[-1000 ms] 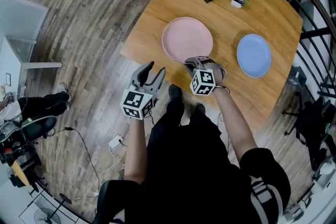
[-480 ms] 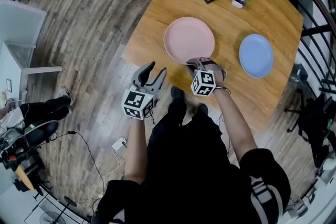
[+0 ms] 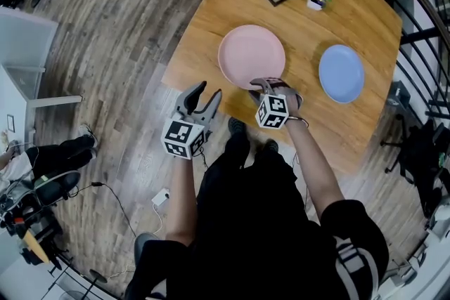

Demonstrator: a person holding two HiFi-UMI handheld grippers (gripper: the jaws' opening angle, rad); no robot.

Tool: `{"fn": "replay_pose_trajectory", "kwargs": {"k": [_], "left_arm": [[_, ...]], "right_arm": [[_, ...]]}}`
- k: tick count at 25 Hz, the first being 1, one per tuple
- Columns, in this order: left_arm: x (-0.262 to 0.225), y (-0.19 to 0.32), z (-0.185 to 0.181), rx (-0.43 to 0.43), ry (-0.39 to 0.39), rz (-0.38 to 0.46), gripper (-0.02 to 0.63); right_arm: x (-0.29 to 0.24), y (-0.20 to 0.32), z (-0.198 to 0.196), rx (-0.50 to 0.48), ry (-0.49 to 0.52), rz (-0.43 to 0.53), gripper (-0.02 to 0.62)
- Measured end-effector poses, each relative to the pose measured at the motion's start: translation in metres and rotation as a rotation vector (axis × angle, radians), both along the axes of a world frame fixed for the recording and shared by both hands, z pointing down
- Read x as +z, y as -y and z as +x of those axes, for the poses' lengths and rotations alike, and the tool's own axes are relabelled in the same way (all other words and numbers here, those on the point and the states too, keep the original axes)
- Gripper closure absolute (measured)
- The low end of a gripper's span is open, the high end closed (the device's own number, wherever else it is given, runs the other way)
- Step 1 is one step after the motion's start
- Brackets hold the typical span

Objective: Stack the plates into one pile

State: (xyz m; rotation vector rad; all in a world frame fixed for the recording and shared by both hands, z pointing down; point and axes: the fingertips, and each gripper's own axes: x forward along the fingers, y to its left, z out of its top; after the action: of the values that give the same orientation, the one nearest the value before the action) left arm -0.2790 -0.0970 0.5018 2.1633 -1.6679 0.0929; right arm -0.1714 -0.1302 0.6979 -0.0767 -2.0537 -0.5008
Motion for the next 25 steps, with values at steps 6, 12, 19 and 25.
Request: {"fn": "replay_pose_trajectory", "kwargs": {"k": [6,12,19,25], "left_arm": [[0.001,0.000,0.000,0.013,-0.005,-0.006,0.411],[-0.006,0.000,0.003,0.029,0.002,0.006,0.411],[-0.013,0.008,0.021,0.059,0.015,0.017,0.413],[-0.020,0.015,0.047,0.072,0.009,0.030,0.414]], "right_arm": [[-0.003,0.000,-0.002,0.015,0.007,-0.014,0.440],[-0.014,-0.001,-0.001,0.059,0.050,-0.027,0.431],[-0.030,0.006,0.014,0.124,0.106,-0.042,0.453],[-0.032,0.009,0.046,0.148,0.104,-0.073,0.537]]}}
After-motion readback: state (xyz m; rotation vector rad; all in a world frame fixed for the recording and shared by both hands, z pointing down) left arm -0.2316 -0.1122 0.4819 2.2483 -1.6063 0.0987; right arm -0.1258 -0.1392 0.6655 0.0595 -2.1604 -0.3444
